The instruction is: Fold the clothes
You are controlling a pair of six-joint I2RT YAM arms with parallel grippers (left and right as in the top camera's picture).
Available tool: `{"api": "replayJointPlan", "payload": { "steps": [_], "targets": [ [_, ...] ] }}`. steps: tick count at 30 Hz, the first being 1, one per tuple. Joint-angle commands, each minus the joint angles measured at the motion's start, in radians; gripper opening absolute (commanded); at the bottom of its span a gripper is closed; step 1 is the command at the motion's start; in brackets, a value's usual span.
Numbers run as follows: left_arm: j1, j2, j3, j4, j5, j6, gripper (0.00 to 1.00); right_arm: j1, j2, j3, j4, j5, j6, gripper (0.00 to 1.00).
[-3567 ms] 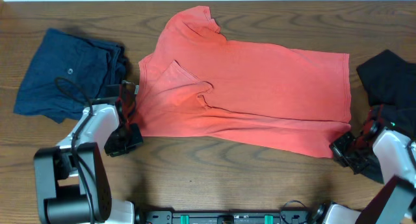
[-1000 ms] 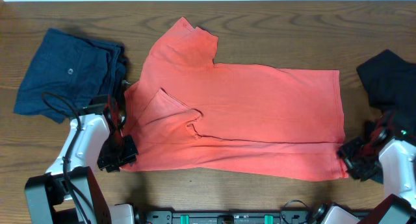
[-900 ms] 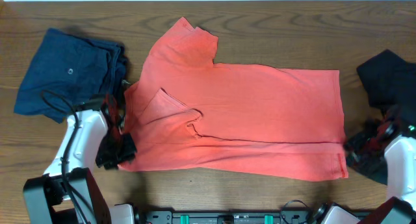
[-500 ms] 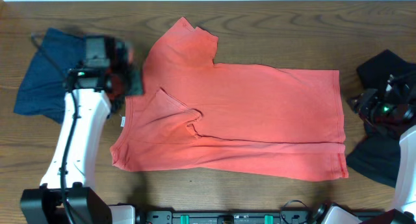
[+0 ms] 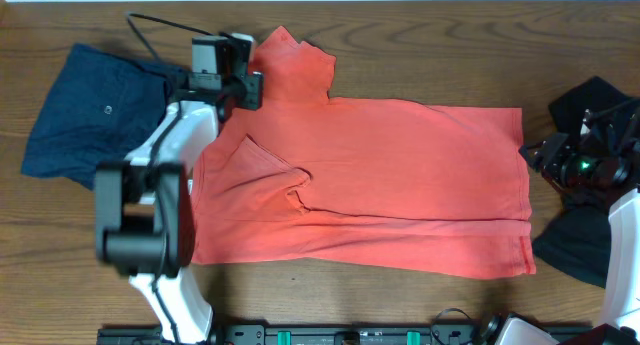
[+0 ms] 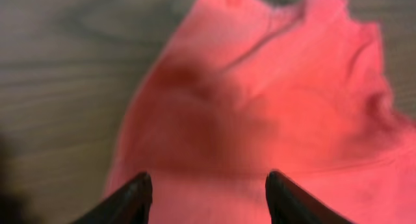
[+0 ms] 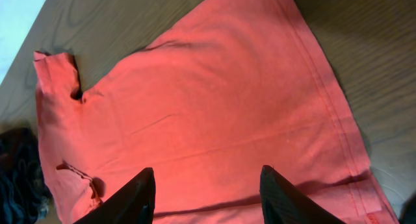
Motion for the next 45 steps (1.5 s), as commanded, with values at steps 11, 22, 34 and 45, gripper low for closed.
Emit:
{"api": "replayJointPlan", "payload": {
  "steps": [11, 22, 34, 45],
  "targets": [
    [-0.024, 0.277, 0.05, 0.369, 0.053, 0.013, 0.69, 0.016, -0.009, 0.008, -0.024, -0.014, -0.02, 0.47],
    [-0.022, 0.221, 0.05, 0.182, 0.082, 0.008, 0.06, 0.033, -0.009, 0.008, 0.0, 0.064, -0.029, 0.43],
    [-0.022, -0.099, 0.05, -0.143, 0.079, 0.009, 0.06, 0.179, 0.153, 0.007, 0.288, 0.206, -0.095, 0.33],
    [-0.033, -0.121, 0.05, -0.295, 0.082, 0.005, 0.06, 0.19, 0.552, 0.012, 0.731, 0.286, -0.115, 0.56]
  ]
}}
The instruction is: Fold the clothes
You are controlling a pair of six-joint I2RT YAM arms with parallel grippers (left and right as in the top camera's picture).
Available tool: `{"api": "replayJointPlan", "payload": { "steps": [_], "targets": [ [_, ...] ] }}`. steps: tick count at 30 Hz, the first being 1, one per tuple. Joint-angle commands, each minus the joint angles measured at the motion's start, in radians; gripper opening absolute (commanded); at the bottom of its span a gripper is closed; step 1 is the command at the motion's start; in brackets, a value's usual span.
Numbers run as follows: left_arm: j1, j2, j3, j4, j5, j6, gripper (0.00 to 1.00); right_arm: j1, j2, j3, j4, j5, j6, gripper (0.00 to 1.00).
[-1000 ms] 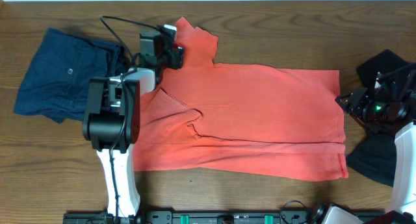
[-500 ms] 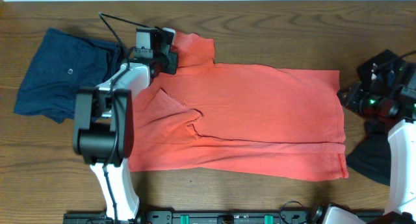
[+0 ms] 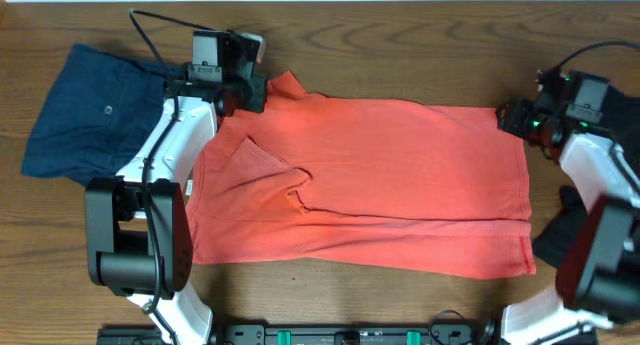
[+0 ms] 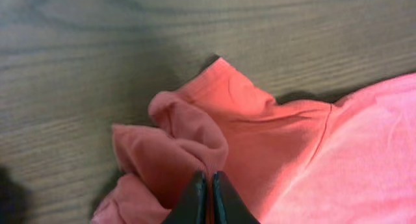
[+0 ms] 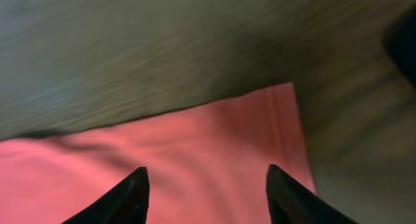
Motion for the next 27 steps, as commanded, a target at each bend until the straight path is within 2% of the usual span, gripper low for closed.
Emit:
{"api": "replayJointPlan", "payload": {
  "steps": [1, 7, 11, 13, 16, 19, 20, 27],
  "targets": [
    [-0.007, 0.003, 0.002, -0.027, 0.013, -0.018, 0.06, 0.006, 0.096, 0.014, 0.068, 0.072, -0.014, 0.57],
    [-0.008, 0.003, 0.002, -0.075, 0.013, -0.02, 0.06, 0.004, 0.251, 0.071, 0.145, 0.138, -0.014, 0.62],
    [-0.008, -0.006, 0.002, -0.107, 0.013, -0.02, 0.06, 0.004, 0.307, 0.12, 0.155, 0.134, -0.013, 0.61],
    [-0.008, -0.013, 0.002, -0.116, 0.013, -0.02, 0.06, 0.004, 0.32, 0.134, 0.145, 0.126, -0.013, 0.51],
    [-0.008, -0.027, 0.002, -0.119, 0.013, -0.019, 0.06, 0.004, 0.319, 0.135, 0.112, 0.116, -0.009, 0.23],
    [-0.008, -0.039, 0.002, -0.118, 0.011, -0.019, 0.06, 0.003, 0.314, 0.141, 0.044, 0.113, -0.01, 0.04],
    [-0.008, -0.044, 0.002, -0.118, 0.009, -0.016, 0.06, 0.0, 0.31, 0.142, 0.026, 0.113, -0.01, 0.01],
    [-0.008, -0.055, 0.002, -0.119, -0.007, -0.015, 0.06, -0.038, 0.216, 0.145, -0.053, 0.107, -0.009, 0.01]
  ]
}}
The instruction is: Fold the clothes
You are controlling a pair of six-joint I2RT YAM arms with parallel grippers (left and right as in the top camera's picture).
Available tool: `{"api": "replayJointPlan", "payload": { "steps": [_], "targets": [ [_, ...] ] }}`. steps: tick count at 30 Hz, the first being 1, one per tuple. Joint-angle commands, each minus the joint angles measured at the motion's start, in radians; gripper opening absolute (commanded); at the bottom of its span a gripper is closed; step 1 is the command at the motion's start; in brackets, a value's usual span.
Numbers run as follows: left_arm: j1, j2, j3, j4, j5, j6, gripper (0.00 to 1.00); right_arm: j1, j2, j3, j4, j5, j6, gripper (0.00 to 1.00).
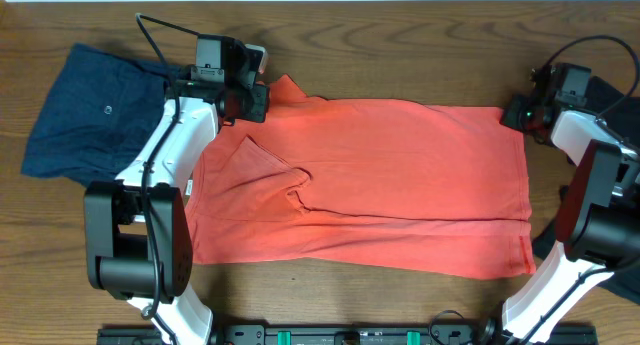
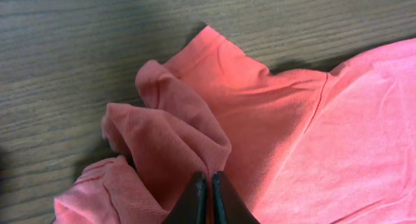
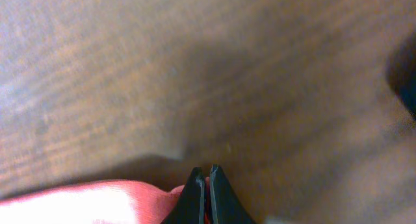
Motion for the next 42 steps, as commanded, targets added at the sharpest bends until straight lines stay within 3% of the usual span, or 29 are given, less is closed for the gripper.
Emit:
{"api": "replayJointPlan", "payload": {
  "steps": [1, 8, 15, 23, 29, 34, 42],
  "targets": [
    [-0.002, -0.041, 0.002, -0.005, -0.017, -0.008, 0.06, -0.029, -0.055, -0.028, -0.044, 0.006, 0.0, 0.01],
    [0.0, -0.163, 0.002, -0.045, -0.103, -0.008, 0.06, -0.053, -0.266, -0.029, -0.178, -0.005, 0.0, 0.01],
    [0.0, -0.247, 0.002, -0.238, -0.163, -0.008, 0.06, -0.055, -0.438, -0.029, -0.39, -0.003, 0.001, 0.01],
    [0.0, -0.245, 0.001, -0.492, -0.28, -0.01, 0.06, -0.056, -0.453, -0.029, -0.645, 0.098, 0.058, 0.01],
    [0.0, -0.245, -0.016, -0.636, -0.283, -0.053, 0.06, -0.06, -0.453, -0.029, -0.782, 0.17, 0.084, 0.01],
    [0.002, -0.245, -0.068, -0.687, -0.287, -0.057, 0.06, -0.06, -0.453, -0.029, -0.88, 0.279, 0.129, 0.01],
    [0.006, -0.245, -0.141, -0.71, -0.329, -0.081, 0.06, -0.06, -0.453, -0.029, -0.938, 0.284, 0.129, 0.01]
  ]
}}
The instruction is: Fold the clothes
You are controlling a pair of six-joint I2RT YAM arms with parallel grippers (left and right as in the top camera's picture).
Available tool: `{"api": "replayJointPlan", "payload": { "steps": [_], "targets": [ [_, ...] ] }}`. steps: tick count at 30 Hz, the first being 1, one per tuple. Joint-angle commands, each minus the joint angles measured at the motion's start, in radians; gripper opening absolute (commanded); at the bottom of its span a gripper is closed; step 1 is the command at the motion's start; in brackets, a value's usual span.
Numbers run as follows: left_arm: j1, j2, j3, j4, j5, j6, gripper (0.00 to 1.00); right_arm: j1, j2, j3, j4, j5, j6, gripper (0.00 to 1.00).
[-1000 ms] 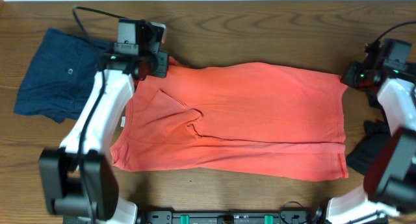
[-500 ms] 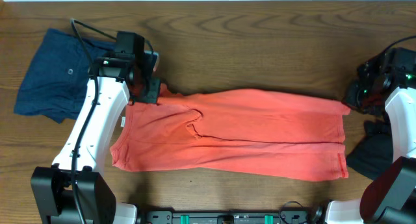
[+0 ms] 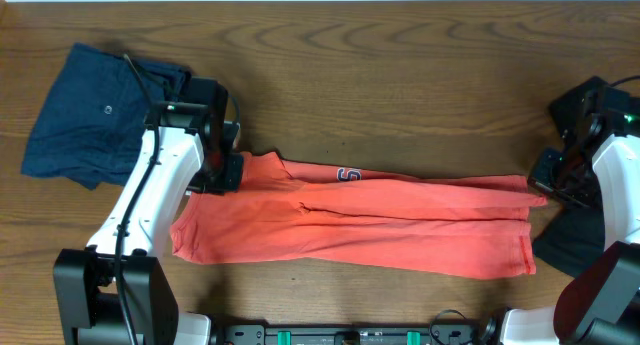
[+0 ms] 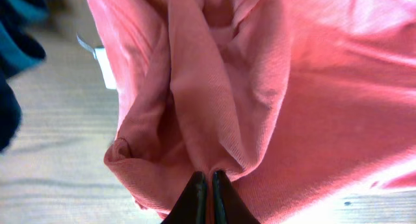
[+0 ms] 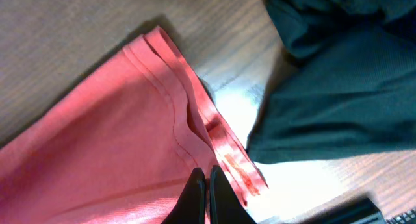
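The red-orange shirt (image 3: pixel 400 230) lies as a long narrow band across the table, and a small printed mark (image 3: pixel 347 175) shows at its far edge. My left gripper (image 3: pixel 225 170) is shut on bunched sleeve cloth at the band's left end; in the left wrist view the gripper (image 4: pixel 208 178) pinches a thick fold of the shirt (image 4: pixel 214 87). My right gripper (image 3: pixel 545 183) is shut on the hem corner at the right end. In the right wrist view the gripper (image 5: pixel 208 175) clamps the shirt (image 5: pixel 97 139) beside its doubled hem (image 5: pixel 214 123).
A navy blue garment (image 3: pixel 85 110) lies at the back left, close to the left arm. A black garment (image 3: pixel 575 240) is heaped at the right edge, touching the shirt's hem corner; the black garment (image 5: pixel 344 68) fills the right wrist view's upper right. A black rail (image 3: pixel 350 335) runs along the front.
Both grippers, still shut on the shirt's far edge, have come toward the front. The far half has come with them, so the shirt is now a narrow band with a print showing.
First the shirt lay spread flat with both grippers open, the left over the far sleeve, the right off the hem. Then the left was shut on the sleeve, then the right on the far hem corner. Now the far edge lies halfway down the shirt.
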Motion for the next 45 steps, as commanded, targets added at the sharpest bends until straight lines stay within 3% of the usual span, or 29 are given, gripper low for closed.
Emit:
{"api": "replayJointPlan", "payload": {
  "steps": [1, 6, 7, 8, 9, 12, 15, 20, 25, 31, 35, 38, 40, 41, 45],
  "targets": [
    [0.006, 0.003, -0.015, -0.02, -0.058, -0.02, 0.07, -0.01, -0.003, 0.005, -0.011, 0.037, 0.019, 0.01],
    [0.006, 0.003, -0.015, -0.053, -0.057, -0.032, 0.17, -0.01, -0.003, 0.005, -0.017, 0.037, 0.018, 0.02],
    [0.006, 0.003, -0.015, -0.056, -0.057, -0.036, 0.32, -0.01, -0.003, 0.005, -0.018, 0.037, 0.018, 0.11],
    [0.006, 0.003, -0.015, -0.058, -0.057, -0.035, 0.42, -0.01, -0.003, 0.005, -0.019, 0.037, 0.018, 0.32],
    [0.006, 0.003, -0.015, -0.059, -0.057, -0.035, 0.44, -0.01, -0.003, 0.005, -0.023, 0.037, 0.018, 0.42],
    [0.006, 0.003, -0.015, -0.045, -0.057, -0.036, 0.49, -0.01, -0.003, 0.005, -0.022, 0.016, 0.018, 0.45],
    [0.006, 0.003, -0.015, 0.006, -0.056, -0.038, 0.51, -0.011, -0.002, -0.007, 0.013, -0.04, 0.018, 0.53],
    [0.005, 0.003, -0.015, 0.079, 0.021, -0.038, 0.51, -0.029, 0.015, -0.058, 0.074, -0.072, 0.019, 0.57],
    [0.005, 0.003, -0.015, 0.111, 0.09, -0.037, 0.51, -0.093, 0.041, -0.171, 0.146, -0.082, 0.019, 0.71],
    [0.005, 0.003, -0.015, 0.125, 0.09, -0.037, 0.52, -0.181, 0.052, -0.315, 0.264, -0.25, -0.045, 0.77],
    [0.005, 0.003, -0.015, 0.145, 0.09, -0.037, 0.52, -0.186, 0.052, -0.41, 0.356, -0.401, -0.137, 0.71],
    [0.005, 0.003, -0.015, 0.161, 0.09, -0.037, 0.53, -0.186, 0.052, -0.46, 0.416, -0.397, -0.137, 0.44],
    [0.005, 0.003, -0.015, 0.165, 0.09, -0.037, 0.53, -0.188, 0.052, -0.469, 0.435, -0.394, -0.135, 0.1],
    [0.005, 0.003, -0.015, 0.166, 0.09, -0.037, 0.53, -0.192, 0.051, -0.466, 0.441, -0.397, -0.131, 0.01],
    [0.005, 0.003, -0.015, 0.167, 0.09, -0.037, 0.53, -0.216, 0.026, -0.416, 0.417, -0.405, -0.093, 0.01]
  ]
}}
